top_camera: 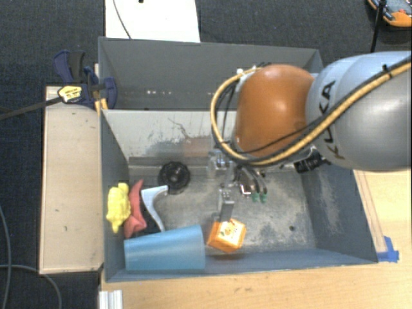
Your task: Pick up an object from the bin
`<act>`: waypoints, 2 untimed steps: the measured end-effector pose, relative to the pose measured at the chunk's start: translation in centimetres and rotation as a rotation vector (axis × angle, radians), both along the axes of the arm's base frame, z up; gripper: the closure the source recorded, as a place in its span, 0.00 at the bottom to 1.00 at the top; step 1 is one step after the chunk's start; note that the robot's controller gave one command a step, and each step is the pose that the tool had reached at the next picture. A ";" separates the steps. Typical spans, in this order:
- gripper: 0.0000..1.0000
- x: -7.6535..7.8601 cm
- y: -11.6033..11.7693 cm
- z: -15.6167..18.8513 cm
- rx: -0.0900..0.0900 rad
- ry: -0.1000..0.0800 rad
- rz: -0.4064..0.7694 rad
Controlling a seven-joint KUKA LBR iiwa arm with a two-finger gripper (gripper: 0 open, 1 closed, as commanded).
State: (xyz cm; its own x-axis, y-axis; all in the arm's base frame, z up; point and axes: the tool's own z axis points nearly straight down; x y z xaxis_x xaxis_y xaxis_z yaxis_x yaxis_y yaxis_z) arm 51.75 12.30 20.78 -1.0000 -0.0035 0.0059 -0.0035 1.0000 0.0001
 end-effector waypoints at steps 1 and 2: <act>0.00 0.2 -0.1 0.4 0.001 -0.008 -0.004; 0.00 -1.2 -3.0 -4.3 0.002 -0.013 0.064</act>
Offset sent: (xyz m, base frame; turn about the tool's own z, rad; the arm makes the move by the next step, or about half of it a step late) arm -0.0333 -0.0696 -0.1083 -0.1453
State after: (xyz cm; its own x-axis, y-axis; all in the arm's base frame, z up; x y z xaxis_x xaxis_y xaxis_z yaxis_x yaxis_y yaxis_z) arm 50.51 9.33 16.46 -0.9977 -0.0678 -0.0075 -0.0678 0.9977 0.0014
